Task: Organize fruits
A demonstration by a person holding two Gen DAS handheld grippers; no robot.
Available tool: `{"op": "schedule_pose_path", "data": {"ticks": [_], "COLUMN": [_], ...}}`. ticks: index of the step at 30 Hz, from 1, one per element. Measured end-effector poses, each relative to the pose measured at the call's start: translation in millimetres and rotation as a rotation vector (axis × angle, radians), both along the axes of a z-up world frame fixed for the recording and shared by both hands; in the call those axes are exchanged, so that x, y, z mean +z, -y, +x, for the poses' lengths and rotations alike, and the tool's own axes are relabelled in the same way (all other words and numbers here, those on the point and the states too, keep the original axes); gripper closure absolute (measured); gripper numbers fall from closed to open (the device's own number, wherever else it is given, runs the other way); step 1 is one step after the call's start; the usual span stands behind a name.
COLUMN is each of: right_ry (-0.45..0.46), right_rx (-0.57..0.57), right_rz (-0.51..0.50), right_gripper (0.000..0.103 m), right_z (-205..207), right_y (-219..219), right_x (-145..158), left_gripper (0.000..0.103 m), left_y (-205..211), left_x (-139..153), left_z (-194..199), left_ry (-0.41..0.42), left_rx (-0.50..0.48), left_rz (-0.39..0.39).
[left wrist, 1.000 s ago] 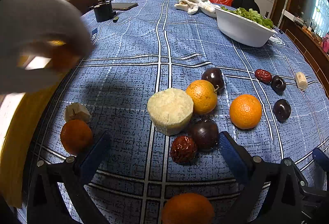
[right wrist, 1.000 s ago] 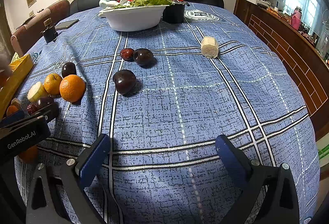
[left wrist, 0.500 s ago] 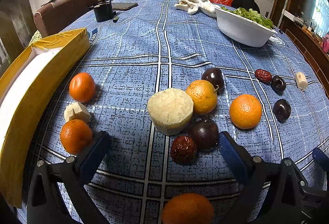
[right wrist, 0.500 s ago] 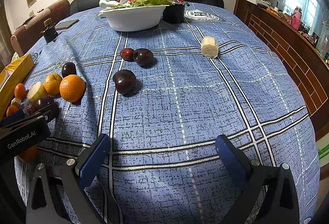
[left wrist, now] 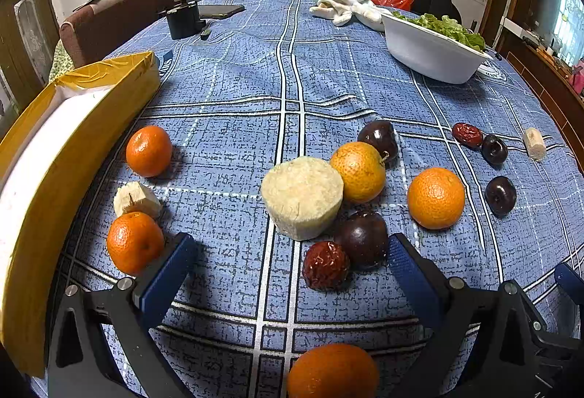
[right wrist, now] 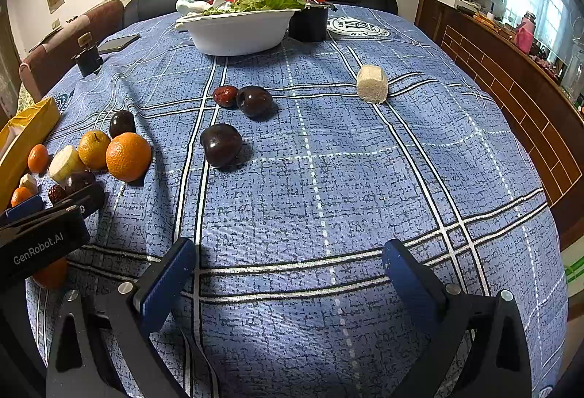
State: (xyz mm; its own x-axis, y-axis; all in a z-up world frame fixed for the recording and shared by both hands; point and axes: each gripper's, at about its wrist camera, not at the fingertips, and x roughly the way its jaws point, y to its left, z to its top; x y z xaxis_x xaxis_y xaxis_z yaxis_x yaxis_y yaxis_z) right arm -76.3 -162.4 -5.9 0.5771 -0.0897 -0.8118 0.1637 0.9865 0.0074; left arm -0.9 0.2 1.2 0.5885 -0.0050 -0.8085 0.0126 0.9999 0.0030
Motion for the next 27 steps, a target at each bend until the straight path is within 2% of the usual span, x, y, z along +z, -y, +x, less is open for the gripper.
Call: {"op": "schedule_pose_path", "data": {"ticks": [27], "right_ry": [0.003], "right_rx": [0.001], "right_rz": [-0.003], "right_gripper": [0.0], "right_z": [1.6], "right_y": [-2.3], "right_x": [-0.2], "left_gripper": [0.0], "left_y": [0.0], "left_x": [0.1], "left_z": [0.0], "left_ry": [0.0], "left_rx": [0.0], "left_rz": [0.0]}}
